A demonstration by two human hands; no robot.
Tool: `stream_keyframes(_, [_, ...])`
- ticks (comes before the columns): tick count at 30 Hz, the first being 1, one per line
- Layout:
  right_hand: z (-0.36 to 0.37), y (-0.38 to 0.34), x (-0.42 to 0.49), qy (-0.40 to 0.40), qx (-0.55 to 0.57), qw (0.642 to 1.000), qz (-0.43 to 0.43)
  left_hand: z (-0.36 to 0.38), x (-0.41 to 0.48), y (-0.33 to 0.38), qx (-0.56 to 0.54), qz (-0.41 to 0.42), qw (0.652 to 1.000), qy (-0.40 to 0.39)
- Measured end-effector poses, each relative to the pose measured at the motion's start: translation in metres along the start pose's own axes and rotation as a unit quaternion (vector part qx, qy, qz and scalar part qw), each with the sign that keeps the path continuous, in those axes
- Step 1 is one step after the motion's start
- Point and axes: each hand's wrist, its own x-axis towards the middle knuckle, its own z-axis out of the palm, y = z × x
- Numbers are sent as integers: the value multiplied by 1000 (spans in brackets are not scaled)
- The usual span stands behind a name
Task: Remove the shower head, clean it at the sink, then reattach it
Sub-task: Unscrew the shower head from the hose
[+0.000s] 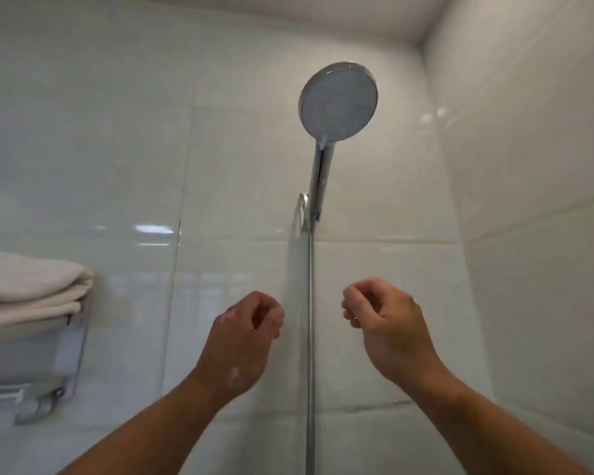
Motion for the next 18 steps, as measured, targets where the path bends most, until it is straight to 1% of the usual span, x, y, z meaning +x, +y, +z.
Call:
stream_keyframes(4, [-1,5,68,4,13,1000,7,9,63,21,50,33,997,55])
stream_keyframes(7, [2,3,114,1,14,1000,-11,12,109,35,69,59,993,80])
stream_keyframes(11, [0,-10,157,-2,-8,999,-38,21,152,61,95,91,986,99])
stream_keyframes(14, [2,-25,175,-11,-17,998,-59,27,173,74,102,112,984,96])
stream_keyframes(18, [6,-34,192,-16,-23,997,-66,41,192,76,108,127,982,91])
